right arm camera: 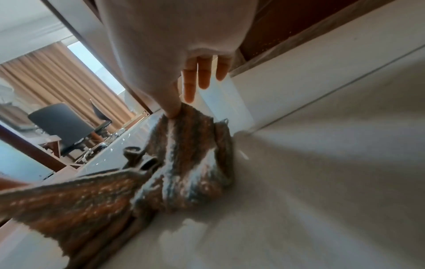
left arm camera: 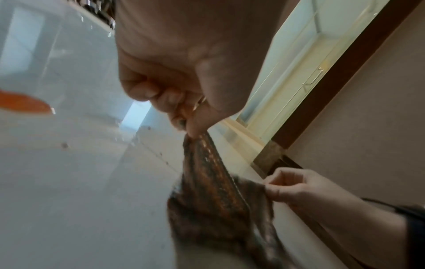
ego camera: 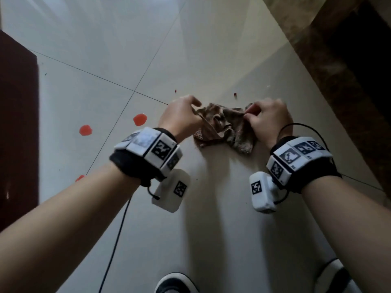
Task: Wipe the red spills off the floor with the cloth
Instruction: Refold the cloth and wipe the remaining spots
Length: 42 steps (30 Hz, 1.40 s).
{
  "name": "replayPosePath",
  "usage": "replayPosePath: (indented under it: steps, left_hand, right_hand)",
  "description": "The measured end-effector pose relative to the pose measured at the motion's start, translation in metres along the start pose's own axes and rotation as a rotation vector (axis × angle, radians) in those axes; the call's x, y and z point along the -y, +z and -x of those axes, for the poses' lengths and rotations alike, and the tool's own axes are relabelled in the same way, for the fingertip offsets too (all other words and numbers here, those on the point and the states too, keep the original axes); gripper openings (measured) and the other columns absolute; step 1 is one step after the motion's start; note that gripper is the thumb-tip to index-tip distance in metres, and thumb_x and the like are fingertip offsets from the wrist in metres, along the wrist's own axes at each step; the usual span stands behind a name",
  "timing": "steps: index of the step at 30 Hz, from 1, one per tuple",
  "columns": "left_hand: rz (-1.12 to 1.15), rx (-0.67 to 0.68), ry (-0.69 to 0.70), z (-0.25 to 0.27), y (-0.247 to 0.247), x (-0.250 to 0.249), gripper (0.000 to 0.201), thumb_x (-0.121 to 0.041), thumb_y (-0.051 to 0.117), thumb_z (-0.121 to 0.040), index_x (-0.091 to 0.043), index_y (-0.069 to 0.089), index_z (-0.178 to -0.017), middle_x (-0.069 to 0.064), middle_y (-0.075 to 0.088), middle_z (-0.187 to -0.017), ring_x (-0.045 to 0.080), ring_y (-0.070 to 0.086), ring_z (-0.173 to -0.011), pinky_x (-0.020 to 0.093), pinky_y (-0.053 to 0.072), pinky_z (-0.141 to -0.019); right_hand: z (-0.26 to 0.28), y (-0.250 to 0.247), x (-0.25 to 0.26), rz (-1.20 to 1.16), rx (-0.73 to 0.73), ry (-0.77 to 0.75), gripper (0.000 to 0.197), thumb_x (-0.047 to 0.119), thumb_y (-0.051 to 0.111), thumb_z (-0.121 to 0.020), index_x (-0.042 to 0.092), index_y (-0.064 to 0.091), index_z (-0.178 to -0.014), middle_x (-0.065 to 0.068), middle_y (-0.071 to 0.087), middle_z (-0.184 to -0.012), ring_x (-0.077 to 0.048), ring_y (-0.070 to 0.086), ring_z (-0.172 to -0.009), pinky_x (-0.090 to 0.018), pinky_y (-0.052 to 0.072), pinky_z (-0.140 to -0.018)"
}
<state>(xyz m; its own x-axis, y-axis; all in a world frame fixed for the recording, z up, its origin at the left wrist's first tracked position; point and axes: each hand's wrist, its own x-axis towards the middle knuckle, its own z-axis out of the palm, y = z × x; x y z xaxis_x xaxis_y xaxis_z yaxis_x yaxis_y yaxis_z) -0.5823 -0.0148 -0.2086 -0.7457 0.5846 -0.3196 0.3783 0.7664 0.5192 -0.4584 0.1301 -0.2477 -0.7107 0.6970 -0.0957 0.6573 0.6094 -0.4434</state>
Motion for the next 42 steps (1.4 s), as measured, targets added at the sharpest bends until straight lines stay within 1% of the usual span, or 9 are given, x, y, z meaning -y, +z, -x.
replayPosePath:
  steps: [3, 7, 12, 18, 25, 30, 33, 38, 42]
  left_hand:
    - [-0.082, 0.004, -0.066, 0.006, -0.023, 0.014, 0.041, -0.016, 0.047, -0.078, -0.019, 0.065, -0.115, 0.006, 0.067, -0.110, 0.025, 0.060, -0.108, 0.029, 0.046, -0.093]
    - [-0.117, -0.024, -0.089, 0.015, -0.042, 0.021, 0.032, -0.004, 0.045, -0.078, -0.017, 0.072, -0.090, 0.005, 0.061, -0.076, 0.024, 0.054, -0.079, 0.024, 0.040, -0.067]
    - [0.245, -0.167, -0.064, 0.012, -0.059, 0.017, 0.027, 0.001, 0.050, -0.078, -0.017, 0.070, -0.083, -0.011, 0.048, -0.038, 0.008, 0.041, -0.049, 0.019, 0.033, -0.046]
    - [0.582, -0.401, -0.036, 0.015, -0.106, 0.006, 0.030, 0.000, 0.050, -0.081, -0.022, 0.058, -0.063, -0.009, 0.054, -0.062, -0.003, 0.045, -0.054, 0.006, 0.035, -0.051]
    - [0.666, -0.479, 0.015, 0.020, -0.123, 0.003, 0.033, 0.000, 0.038, -0.088, -0.022, 0.050, -0.066, -0.005, 0.055, -0.067, -0.011, 0.049, -0.043, 0.002, 0.037, -0.050]
    - [0.812, -0.336, -0.113, 0.020, -0.119, 0.001, 0.031, -0.003, 0.033, -0.091, -0.022, 0.045, -0.069, -0.011, 0.057, -0.052, 0.004, 0.051, -0.054, 0.018, 0.040, -0.058]
    - [0.812, -0.241, -0.002, 0.024, -0.117, -0.013, 0.034, 0.002, 0.031, -0.089, -0.021, 0.045, -0.070, -0.005, 0.054, -0.056, 0.006, 0.054, -0.051, 0.020, 0.044, -0.059]
    - [0.644, -0.090, 0.329, 0.037, -0.105, -0.048, 0.028, 0.000, 0.037, -0.074, -0.020, 0.054, -0.064, -0.011, 0.055, -0.052, 0.004, 0.048, -0.051, 0.019, 0.040, -0.053]
    - [0.571, -0.090, 0.416, 0.040, -0.111, -0.056, 0.031, -0.003, 0.037, -0.071, -0.023, 0.058, -0.062, -0.016, 0.058, -0.049, 0.000, 0.051, -0.053, 0.017, 0.043, -0.057]
  right_hand:
    - [0.001, -0.005, -0.007, -0.056, -0.099, 0.002, 0.016, 0.020, 0.061, -0.080, 0.007, 0.069, -0.086, -0.015, 0.064, -0.105, -0.035, 0.052, -0.106, -0.032, 0.034, -0.088]
    - [0.004, -0.015, -0.003, -0.225, -0.181, 0.112, 0.016, 0.013, 0.050, -0.086, 0.002, 0.057, -0.095, -0.022, 0.062, -0.102, -0.036, 0.054, -0.099, -0.039, 0.043, -0.087]
    - [0.001, -0.035, 0.016, -0.311, -0.294, 0.105, 0.017, 0.010, 0.048, -0.085, 0.001, 0.055, -0.098, -0.024, 0.059, -0.102, -0.037, 0.055, -0.097, -0.048, 0.045, -0.089]
    - [-0.003, -0.075, 0.029, -0.388, -0.178, 0.023, 0.019, 0.008, 0.045, -0.075, 0.007, 0.055, -0.091, -0.017, 0.055, -0.093, -0.033, 0.054, -0.094, -0.039, 0.043, -0.083]
    - [0.003, -0.090, 0.024, -0.196, -0.282, 0.065, 0.047, 0.002, 0.032, -0.080, 0.006, 0.062, -0.117, -0.024, 0.055, -0.119, -0.037, 0.042, -0.115, -0.031, 0.031, -0.093]
    - [0.009, -0.097, 0.034, -0.208, -0.208, 0.073, 0.035, 0.012, 0.040, -0.079, 0.009, 0.072, -0.094, -0.017, 0.063, -0.109, -0.035, 0.048, -0.111, -0.032, 0.036, -0.098]
    - [0.011, -0.104, 0.044, -0.336, -0.132, 0.029, 0.034, 0.027, 0.039, -0.065, 0.017, 0.072, -0.068, -0.011, 0.071, -0.080, -0.026, 0.063, -0.088, -0.029, 0.049, -0.078]
    - [0.006, -0.110, 0.085, -0.359, 0.286, -0.312, 0.052, 0.005, 0.054, -0.081, 0.024, 0.056, -0.129, 0.001, 0.052, -0.130, -0.005, 0.044, -0.110, -0.005, 0.035, -0.079]
    - [0.006, -0.106, 0.106, -0.406, 0.574, -0.417, 0.056, -0.002, 0.058, -0.080, 0.022, 0.051, -0.129, 0.004, 0.048, -0.131, -0.003, 0.042, -0.116, -0.005, 0.035, -0.078]
